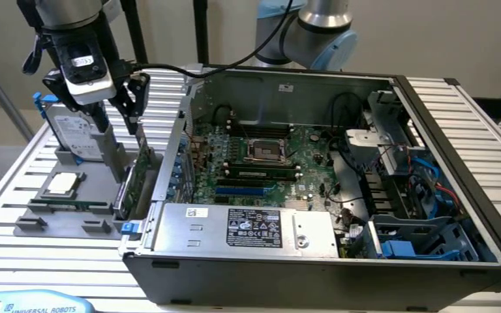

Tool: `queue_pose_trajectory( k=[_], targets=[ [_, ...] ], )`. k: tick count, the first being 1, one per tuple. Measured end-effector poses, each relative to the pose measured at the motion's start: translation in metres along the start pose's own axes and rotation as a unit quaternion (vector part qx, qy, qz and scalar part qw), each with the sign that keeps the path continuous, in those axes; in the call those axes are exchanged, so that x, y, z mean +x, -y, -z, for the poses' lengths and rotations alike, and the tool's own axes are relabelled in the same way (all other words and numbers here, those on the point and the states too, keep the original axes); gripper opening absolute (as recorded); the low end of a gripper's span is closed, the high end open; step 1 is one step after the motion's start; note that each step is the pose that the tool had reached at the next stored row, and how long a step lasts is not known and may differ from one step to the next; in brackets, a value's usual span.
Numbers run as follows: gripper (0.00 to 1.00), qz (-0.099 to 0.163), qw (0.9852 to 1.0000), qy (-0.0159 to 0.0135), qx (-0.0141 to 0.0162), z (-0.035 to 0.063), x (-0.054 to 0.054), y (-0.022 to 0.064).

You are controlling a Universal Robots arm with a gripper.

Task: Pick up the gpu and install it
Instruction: 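Pick up the gpu and move the gpu toward the slot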

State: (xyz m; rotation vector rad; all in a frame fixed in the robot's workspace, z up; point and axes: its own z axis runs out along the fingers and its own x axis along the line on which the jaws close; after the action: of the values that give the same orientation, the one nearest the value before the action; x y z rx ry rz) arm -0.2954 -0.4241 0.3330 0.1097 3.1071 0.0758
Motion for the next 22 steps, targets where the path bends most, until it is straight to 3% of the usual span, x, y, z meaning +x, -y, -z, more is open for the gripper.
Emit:
queue_pose_trajectory(
  k=[5, 17, 22],
  targets=[
    [0.54, 0.000, 1.0000, 0.0001, 0.0000, -0.0081, 0.000, 0.0053],
    [0.54, 0.000, 1.0000, 0.0002, 0.0000, -0.0100, 0.001, 0.0055],
    [0.54, 0.000, 1.0000, 0.0008, -0.0001, -0.0169, 0.003, 0.0061]
  ],
)
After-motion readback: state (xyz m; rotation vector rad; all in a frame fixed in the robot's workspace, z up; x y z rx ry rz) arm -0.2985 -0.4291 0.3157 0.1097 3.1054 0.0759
